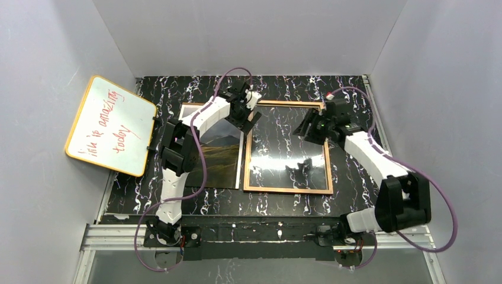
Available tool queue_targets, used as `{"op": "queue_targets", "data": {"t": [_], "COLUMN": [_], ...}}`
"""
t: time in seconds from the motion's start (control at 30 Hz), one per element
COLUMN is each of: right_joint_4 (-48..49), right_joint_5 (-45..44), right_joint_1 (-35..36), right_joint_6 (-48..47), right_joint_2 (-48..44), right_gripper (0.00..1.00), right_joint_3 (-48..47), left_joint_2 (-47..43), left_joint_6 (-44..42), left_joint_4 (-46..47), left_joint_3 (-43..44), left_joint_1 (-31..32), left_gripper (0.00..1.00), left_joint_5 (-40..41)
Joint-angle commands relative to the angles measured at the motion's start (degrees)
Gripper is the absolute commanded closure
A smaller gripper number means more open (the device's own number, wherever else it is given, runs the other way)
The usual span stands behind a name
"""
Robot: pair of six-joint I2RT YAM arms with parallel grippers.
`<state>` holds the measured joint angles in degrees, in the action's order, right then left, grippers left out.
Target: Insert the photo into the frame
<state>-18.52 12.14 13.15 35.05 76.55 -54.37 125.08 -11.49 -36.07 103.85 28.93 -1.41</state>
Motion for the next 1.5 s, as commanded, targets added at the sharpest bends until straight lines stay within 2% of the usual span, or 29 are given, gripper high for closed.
{"op": "queue_targets", "data": {"t": [0.0,0.13,0.33,0.47,0.63,0.9,1.17,1.27,1.47], "right_joint_4": [2.93,4.68,3.18,-0.11,-2.51,-5.34,-8.15,-8.25,-6.05], "right_joint_5": [-0.39,-3.07,-7.63,-9.83,-10.89,-18.87,-22.41,-21.94,-15.51], "right_joint_1": [8.38,16.72,26.71,29.90,30.86,31.01,30.15,30.04,30.66], "right_joint_6": [3.73,6.11,7.34,8.03,9.42,7.54,6.64,6.70,8.81], "right_joint_2": [5.89,14.73,32.51,43.40,49.77,48.61,46.95,47.13,49.68], "right_gripper": [0.33,0.30,0.27,0.26,0.26,0.27,0.27,0.28,0.31], "right_joint_3": [-8.42,-17.59,-34.10,-43.92,-49.27,-45.70,-42.99,-42.54,-43.17], "left_joint_2": [-2.76,-6.02,-10.76,-13.09,-15.12,-15.72,-14.42,-14.55,-14.47], "left_joint_6": [-1.25,-4.15,-8.23,-10.25,-12.58,-12.91,-12.47,-11.89,-10.03], "left_joint_4": [-5.68,-9.90,-7.96,-3.61,2.40,5.98,8.07,8.19,7.74], "left_joint_3": [4.96,8.04,2.17,-5.22,-14.38,-20.55,-24.37,-25.27,-27.03], "left_joint_1": [-3.10,-10.33,-19.90,-23.02,-23.48,-23.48,-23.26,-22.62,-20.20], "left_gripper": [0.05,0.04,0.05,0.05,0.06,0.07,0.07,0.07,0.07], "left_joint_5": [0.42,0.26,8.74,12.84,17.64,17.61,16.58,15.53,12.71]}}
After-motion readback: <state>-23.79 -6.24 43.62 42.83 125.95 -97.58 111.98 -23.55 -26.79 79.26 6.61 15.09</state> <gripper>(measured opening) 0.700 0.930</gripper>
